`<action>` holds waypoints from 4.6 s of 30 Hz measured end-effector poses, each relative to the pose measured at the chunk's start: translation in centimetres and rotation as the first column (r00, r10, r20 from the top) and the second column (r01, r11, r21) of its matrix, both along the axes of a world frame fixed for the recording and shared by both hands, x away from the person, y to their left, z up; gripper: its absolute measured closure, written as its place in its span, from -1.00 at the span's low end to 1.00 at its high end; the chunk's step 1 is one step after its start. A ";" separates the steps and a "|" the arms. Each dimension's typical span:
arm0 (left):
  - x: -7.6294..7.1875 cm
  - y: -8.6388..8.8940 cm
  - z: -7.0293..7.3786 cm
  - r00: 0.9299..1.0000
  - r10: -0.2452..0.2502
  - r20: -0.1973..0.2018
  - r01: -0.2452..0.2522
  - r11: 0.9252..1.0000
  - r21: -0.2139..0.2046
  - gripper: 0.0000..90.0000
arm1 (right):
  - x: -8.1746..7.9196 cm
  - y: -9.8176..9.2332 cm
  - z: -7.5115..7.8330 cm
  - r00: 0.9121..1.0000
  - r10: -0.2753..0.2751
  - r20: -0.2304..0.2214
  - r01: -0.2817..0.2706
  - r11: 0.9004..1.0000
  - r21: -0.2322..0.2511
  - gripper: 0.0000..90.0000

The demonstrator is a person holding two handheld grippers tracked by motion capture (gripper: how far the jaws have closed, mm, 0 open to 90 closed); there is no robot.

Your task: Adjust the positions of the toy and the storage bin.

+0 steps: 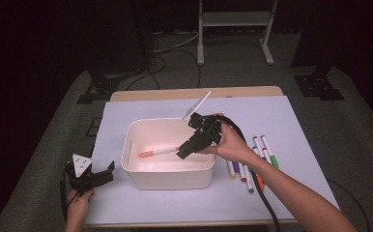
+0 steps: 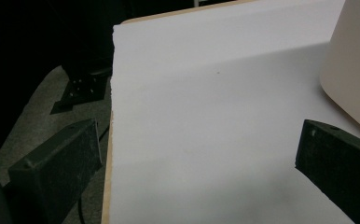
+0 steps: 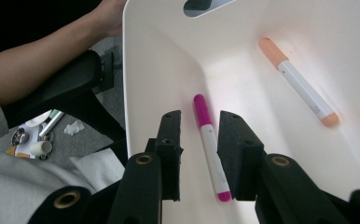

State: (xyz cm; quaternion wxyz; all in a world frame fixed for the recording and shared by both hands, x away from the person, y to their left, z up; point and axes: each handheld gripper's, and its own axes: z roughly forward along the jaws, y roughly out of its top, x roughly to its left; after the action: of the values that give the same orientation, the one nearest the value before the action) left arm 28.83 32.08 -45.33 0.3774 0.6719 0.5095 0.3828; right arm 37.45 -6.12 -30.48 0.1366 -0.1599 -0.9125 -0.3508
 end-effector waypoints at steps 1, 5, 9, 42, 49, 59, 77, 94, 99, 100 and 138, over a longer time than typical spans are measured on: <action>0.0 0.0 0.0 1.000 -0.001 0.001 0.001 1.000 0.000 -1.00 | 0.0 -0.3 0.1 1.000 -0.002 0.005 0.002 1.000 0.002 0.52; 0.0 0.0 0.0 1.000 -0.001 0.002 0.001 1.000 0.002 -1.00 | -0.4 -2.3 0.5 0.999 -0.038 0.013 0.038 0.999 0.023 0.51; 0.0 0.0 0.0 1.000 -0.002 0.000 0.002 1.000 0.006 -1.00 | -0.8 -4.5 0.8 0.997 -0.072 0.024 0.071 0.997 0.038 0.50; -0.1 -0.1 0.0 1.000 0.006 0.002 -0.006 1.000 0.016 -1.00 | -2.6 -24.2 -6.1 0.866 -0.500 0.009 0.498 0.865 0.055 0.39; 0.0 -0.1 0.0 1.000 0.006 0.003 -0.006 1.000 0.015 -1.00 | -2.8 -26.3 -8.6 0.822 -0.569 0.014 0.568 0.823 0.014 0.39; 0.0 -0.1 0.0 1.000 0.006 0.001 -0.006 1.000 0.017 -1.00 | -1.0 -27.1 -10.9 0.761 -0.644 0.075 0.648 0.761 -0.044 0.41; -0.1 -0.1 0.0 1.000 0.002 0.002 -0.002 1.000 0.014 -1.00 | 1.6 -27.7 -13.4 0.662 -0.738 0.130 0.749 0.654 -0.102 0.52; 0.0 -0.1 0.0 1.000 0.001 0.002 -0.001 1.000 0.013 -1.00 | 1.1 -28.5 -13.0 0.641 -0.753 0.148 0.767 0.624 -0.146 0.69; 0.0 -0.1 0.0 1.000 0.002 0.001 -0.002 1.000 0.014 -1.00 | -0.1 -28.3 -11.3 0.676 -0.732 0.082 0.737 0.672 -0.074 0.69; 0.0 -0.1 0.0 1.000 0.000 0.003 0.000 1.000 0.016 -1.00 | -0.3 -28.1 -10.8 0.688 -0.722 0.067 0.725 0.686 -0.058 0.69; 0.0 0.0 0.0 1.000 -0.008 -0.005 0.008 1.000 0.010 -1.00 | -3.1 -7.8 2.3 0.980 -0.181 0.086 0.170 0.977 0.128 0.68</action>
State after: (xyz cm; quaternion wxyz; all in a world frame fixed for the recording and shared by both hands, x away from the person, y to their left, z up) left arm 28.80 32.04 -45.31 0.3744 0.6768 0.5059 0.3820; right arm 34.40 -13.96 -28.14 0.0698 -0.2142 -0.8777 -0.4230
